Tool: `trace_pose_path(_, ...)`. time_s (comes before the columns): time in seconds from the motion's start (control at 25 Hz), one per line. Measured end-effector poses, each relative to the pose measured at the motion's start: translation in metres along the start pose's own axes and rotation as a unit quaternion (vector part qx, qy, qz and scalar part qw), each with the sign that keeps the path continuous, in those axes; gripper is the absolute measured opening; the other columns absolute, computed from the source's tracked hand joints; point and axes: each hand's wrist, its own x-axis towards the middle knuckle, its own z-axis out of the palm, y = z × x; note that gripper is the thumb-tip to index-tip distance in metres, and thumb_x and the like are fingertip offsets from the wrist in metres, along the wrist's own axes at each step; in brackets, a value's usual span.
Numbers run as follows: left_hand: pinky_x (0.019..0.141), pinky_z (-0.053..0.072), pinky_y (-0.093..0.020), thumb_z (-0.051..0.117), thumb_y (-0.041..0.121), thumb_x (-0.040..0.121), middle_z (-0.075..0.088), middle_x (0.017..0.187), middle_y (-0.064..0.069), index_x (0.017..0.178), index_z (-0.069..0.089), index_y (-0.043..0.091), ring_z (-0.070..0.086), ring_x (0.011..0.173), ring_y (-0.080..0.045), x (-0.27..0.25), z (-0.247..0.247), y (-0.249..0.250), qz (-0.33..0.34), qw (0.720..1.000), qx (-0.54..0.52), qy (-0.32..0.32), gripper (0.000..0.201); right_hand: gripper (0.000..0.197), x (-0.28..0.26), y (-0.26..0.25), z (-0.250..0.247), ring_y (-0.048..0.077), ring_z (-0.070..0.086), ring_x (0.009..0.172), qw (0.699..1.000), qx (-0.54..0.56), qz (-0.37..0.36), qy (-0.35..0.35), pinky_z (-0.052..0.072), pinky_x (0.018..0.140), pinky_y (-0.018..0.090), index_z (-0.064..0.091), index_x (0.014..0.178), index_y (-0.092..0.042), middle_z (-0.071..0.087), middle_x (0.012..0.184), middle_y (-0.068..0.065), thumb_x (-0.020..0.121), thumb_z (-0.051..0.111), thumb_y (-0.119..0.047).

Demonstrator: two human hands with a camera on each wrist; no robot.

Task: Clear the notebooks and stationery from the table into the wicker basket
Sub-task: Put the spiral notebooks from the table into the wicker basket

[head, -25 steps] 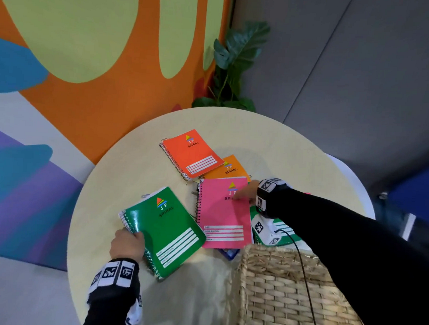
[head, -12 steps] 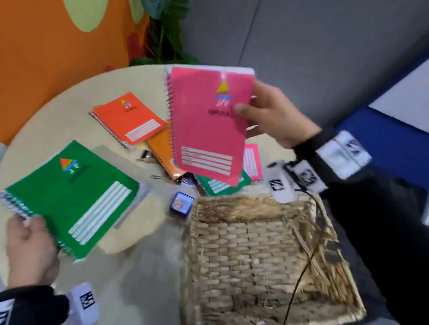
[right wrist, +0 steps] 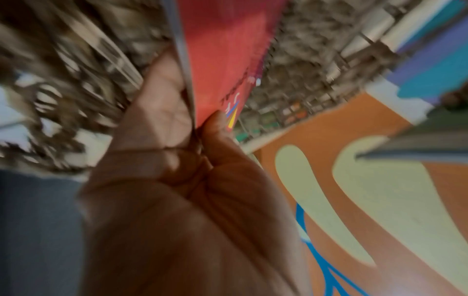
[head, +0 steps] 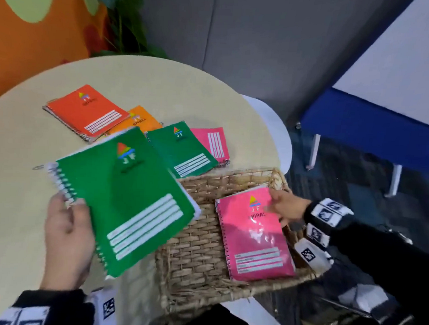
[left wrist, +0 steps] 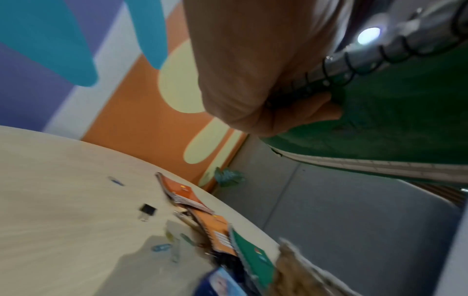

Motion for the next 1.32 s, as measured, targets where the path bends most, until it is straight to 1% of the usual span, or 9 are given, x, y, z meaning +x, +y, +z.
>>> trace_pose_path(0.12,0.079,0.054,-0.052,0.037,0.027,0.099,0.064,0.090,-0.018,0.108,0.046,0.035,0.065,0.078,-0.036,-0.027,0.029,0.031,0.042,0.992,0.009,-0.119,0.015,0.017,0.019,0.007,-0.003,0.023,0.067,0.078,0.973,-0.215,0.024,0.077,0.055,0.069,0.036,0.059,0.101,-0.004,0.071,0.096,0.017,0.091,0.052,-0.016)
trace_pose_path(0.2,0.074,0.055,-0.049,0.037,0.030,0.098,0.064,0.088,-0.016,0.117,0.045,0.029,0.062,0.077,-0.039,-0.033,0.041,0.030,0.046,0.985,0.023,-0.165,0.021,0.034,0.002,-0.007,-0.009,0.024,0.063,0.094,0.958,-0.230,-0.002,0.169,0.043,0.073,0.027,0.058,0.109,-0.007,0.064,0.097,0.006,0.091,0.054,-0.036)
trace_pose_path(0.32,0.053,0.039,-0.013,0.037,0.019,0.100,0.052,0.072,0.004,0.117,0.044,0.015,0.050,0.056,-0.004,-0.051,0.072,0.041,0.097,0.974,0.061,-0.194,0.019,0.054,-0.048,-0.035,0.000,0.017,0.064,0.104,0.987,0.096,-0.104,0.070,0.052,0.088,0.033,0.052,0.124,-0.025,0.065,0.113,-0.002,0.081,0.054,-0.058)
trace_pose_path(0.4,0.059,0.040,-0.015,0.038,0.019,0.100,0.054,0.079,0.003,0.112,0.045,0.019,0.051,0.064,-0.004,-0.065,0.093,0.055,0.134,0.959,0.061,-0.242,0.013,0.046,-0.066,-0.039,0.012,0.023,0.066,0.110,0.938,0.309,-0.146,-0.058,0.056,0.092,0.038,0.055,0.122,-0.024,0.067,0.122,0.004,0.079,0.061,-0.040)
trace_pose_path(0.52,0.063,0.050,-0.027,0.038,0.030,0.099,0.060,0.077,-0.001,0.110,0.048,0.021,0.056,0.063,-0.011,-0.058,0.102,0.058,0.133,0.921,0.121,-0.347,0.018,0.037,-0.062,-0.017,0.014,0.028,0.065,0.112,0.917,0.366,-0.143,-0.073,0.056,0.092,0.041,0.056,0.124,-0.012,0.067,0.123,0.010,0.088,0.054,-0.006)
trace_pose_path(0.88,0.073,0.051,-0.033,0.045,0.023,0.097,0.071,0.095,-0.007,0.096,0.063,0.010,0.067,0.085,-0.023,0.107,0.074,0.038,0.011,0.879,0.363,-0.309,0.023,0.011,0.013,0.042,0.013,0.015,0.066,0.098,1.000,-0.022,0.013,0.011,0.051,0.092,0.029,0.062,0.092,-0.022,0.070,0.110,0.000,0.089,0.061,-0.011)
trace_pose_path(0.96,0.065,0.049,-0.029,0.045,0.021,0.097,0.068,0.085,-0.006,0.093,0.064,0.008,0.064,0.073,-0.019,0.135,0.095,0.023,-0.058,0.871,0.348,-0.341,0.023,0.007,0.020,0.038,0.013,0.013,0.061,0.097,0.987,-0.158,0.037,0.007,0.048,0.078,0.018,0.058,0.089,-0.030,0.065,0.103,-0.004,0.089,0.060,-0.024)
trace_pose_path(1.08,0.040,0.036,-0.018,0.047,0.027,0.098,0.067,0.084,-0.006,0.102,0.062,0.001,0.051,0.039,-0.006,0.159,0.128,-0.004,-0.191,0.857,0.302,-0.371,0.030,0.030,0.033,0.034,0.020,0.018,0.063,0.104,0.961,-0.266,0.071,0.015,0.051,0.089,0.024,0.065,0.107,-0.020,0.068,0.115,0.000,0.085,0.059,-0.040)
trace_pose_path(1.32,0.043,0.035,-0.021,0.055,0.035,0.093,0.072,0.075,-0.009,0.068,0.058,0.007,0.042,0.031,-0.011,0.177,0.163,-0.029,-0.258,0.847,0.286,-0.367,0.038,0.047,0.028,0.011,0.032,0.024,0.058,0.117,0.938,-0.333,0.085,0.030,0.045,0.098,0.029,0.055,0.124,-0.014,0.057,0.130,0.010,0.088,0.051,-0.044)
